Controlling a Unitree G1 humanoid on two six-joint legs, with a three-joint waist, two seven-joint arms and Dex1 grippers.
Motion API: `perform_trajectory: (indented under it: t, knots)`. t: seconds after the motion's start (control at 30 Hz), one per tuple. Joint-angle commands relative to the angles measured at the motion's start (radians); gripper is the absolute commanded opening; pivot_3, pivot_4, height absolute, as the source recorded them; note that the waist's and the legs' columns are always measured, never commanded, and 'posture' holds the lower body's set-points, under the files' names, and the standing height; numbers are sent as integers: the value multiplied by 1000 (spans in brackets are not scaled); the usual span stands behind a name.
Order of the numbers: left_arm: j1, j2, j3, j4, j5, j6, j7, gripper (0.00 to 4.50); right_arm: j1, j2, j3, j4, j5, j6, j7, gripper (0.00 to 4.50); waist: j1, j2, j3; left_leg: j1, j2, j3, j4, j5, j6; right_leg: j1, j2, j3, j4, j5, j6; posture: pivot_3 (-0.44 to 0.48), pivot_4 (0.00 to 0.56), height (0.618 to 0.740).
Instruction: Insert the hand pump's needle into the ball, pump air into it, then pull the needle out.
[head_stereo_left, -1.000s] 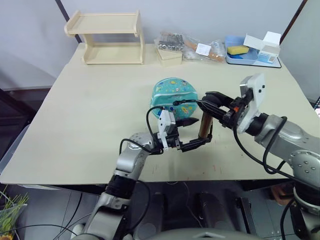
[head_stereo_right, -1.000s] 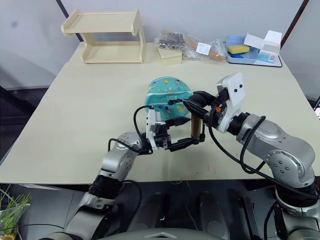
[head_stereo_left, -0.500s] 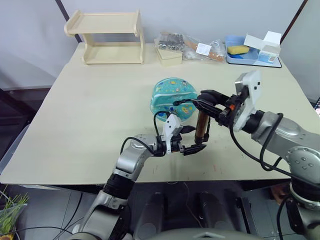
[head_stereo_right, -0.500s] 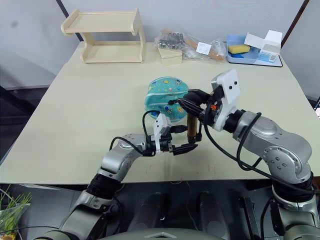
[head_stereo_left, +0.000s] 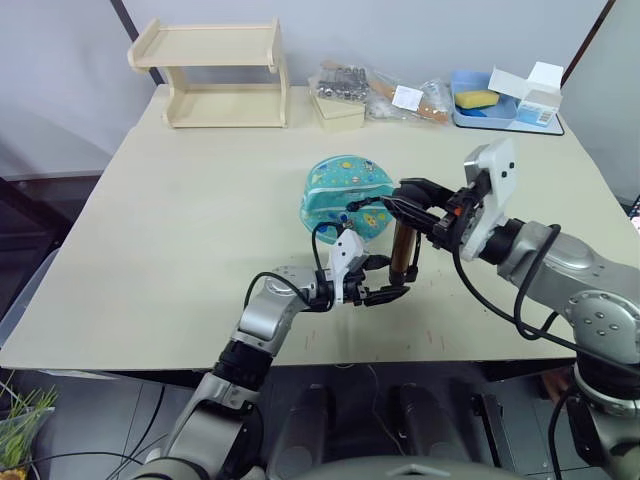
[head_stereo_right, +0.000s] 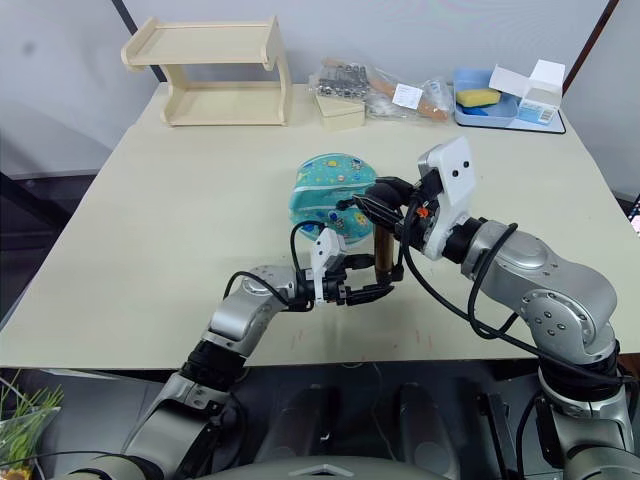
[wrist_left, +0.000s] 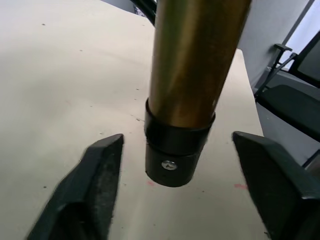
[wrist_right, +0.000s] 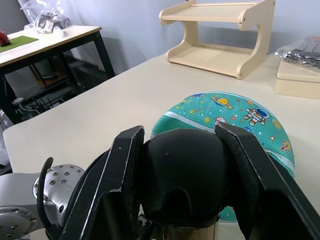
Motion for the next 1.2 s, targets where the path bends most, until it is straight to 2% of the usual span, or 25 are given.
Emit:
perform_trajectory:
  t: [0.03, 0.9, 0.93, 0.97, 1.0, 1.2]
  knots:
    - [-18, -9, 0, -14, 1, -22, -6, 3721, -29, 2, -24, -30, 11, -4, 1, 1743, 0, 0, 0, 0, 0, 0, 0, 0, 0, 0, 0, 0, 0, 0, 0, 0, 150, 740]
    - [-30, -24, 2, 29, 19, -24, -7, 3721, -40, 8, -44, -20, 19, 1, 0, 1743, 0, 0, 0, 0, 0, 0, 0, 0, 0, 0, 0, 0, 0, 0, 0, 0, 150, 740]
    - [-30, -25, 2, 30, 19, -25, -8, 3187, -39, 8, -44, -20, 19, 1, 0, 1743, 0, 0, 0, 0, 0, 0, 0, 0, 0, 0, 0, 0, 0, 0, 0, 0, 150, 740]
    - [-30, -26, 1, 28, 18, -24, -9, 3187, -38, 8, -44, -21, 20, 2, 0, 1743, 0, 0, 0, 0, 0, 0, 0, 0, 0, 0, 0, 0, 0, 0, 0, 0, 150, 740]
    - [-30, -27, 0, 26, 18, -24, -9, 2833, -37, 8, -44, -22, 20, 2, -1, 1743, 0, 0, 0, 0, 0, 0, 0, 0, 0, 0, 0, 0, 0, 0, 0, 0, 150, 740]
    - [-30, -30, -2, 29, 24, -29, -8, 2807, -36, 11, -45, -24, 23, 3, -6, 1743, 0, 0, 0, 0, 0, 0, 0, 0, 0, 0, 0, 0, 0, 0, 0, 0, 150, 740]
